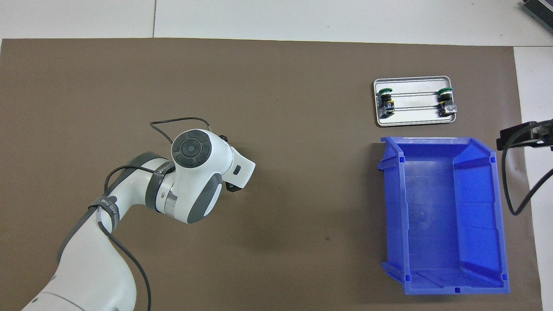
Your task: Place and press button with both arms
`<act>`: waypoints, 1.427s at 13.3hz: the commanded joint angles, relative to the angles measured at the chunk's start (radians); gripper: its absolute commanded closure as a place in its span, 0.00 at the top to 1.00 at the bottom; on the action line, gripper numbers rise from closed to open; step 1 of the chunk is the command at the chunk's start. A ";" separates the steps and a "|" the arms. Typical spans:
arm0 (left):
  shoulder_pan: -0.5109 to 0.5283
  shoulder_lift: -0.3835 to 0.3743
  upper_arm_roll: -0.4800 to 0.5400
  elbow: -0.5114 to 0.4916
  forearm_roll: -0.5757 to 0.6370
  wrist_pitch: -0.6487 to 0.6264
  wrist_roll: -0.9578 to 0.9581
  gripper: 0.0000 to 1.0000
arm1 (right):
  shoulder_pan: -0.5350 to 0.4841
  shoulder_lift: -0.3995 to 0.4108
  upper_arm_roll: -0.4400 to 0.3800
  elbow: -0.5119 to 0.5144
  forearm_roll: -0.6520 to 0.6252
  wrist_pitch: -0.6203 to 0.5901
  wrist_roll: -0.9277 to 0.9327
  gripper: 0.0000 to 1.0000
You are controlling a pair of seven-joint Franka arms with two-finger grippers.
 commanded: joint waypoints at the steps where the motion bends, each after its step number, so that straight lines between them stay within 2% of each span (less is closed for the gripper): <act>1: -0.027 0.021 0.017 0.013 0.013 0.038 0.001 0.98 | -0.017 -0.034 0.022 -0.040 0.035 0.015 0.030 1.00; 3: -0.027 0.021 0.017 0.015 0.014 0.038 0.001 0.97 | -0.017 -0.033 0.022 -0.040 0.066 0.009 0.056 1.00; 7: -0.029 0.021 0.018 0.012 0.014 0.038 -0.002 0.91 | -0.016 -0.030 0.023 -0.032 0.025 -0.007 0.050 1.00; 10: -0.029 0.021 0.018 0.010 0.013 0.038 -0.004 0.80 | -0.016 -0.031 0.031 -0.040 0.002 -0.007 0.049 1.00; 12: -0.030 0.021 0.018 0.010 0.014 0.039 -0.009 0.68 | -0.017 -0.034 0.034 -0.045 0.000 -0.007 0.049 1.00; 13: -0.030 0.021 0.020 0.012 0.023 0.039 -0.007 0.52 | -0.017 -0.036 0.034 -0.048 0.000 -0.007 0.050 1.00; 14: -0.030 0.021 0.018 0.013 0.075 0.042 -0.009 0.46 | -0.017 -0.036 0.034 -0.046 0.005 -0.004 0.053 1.00; 16: -0.029 0.021 0.018 0.012 0.097 0.042 -0.010 0.29 | -0.020 -0.038 0.034 -0.043 0.019 -0.004 0.053 1.00; 19: -0.025 0.021 0.018 0.015 0.097 0.042 -0.010 0.11 | -0.019 -0.038 0.034 -0.043 0.019 -0.005 0.050 1.00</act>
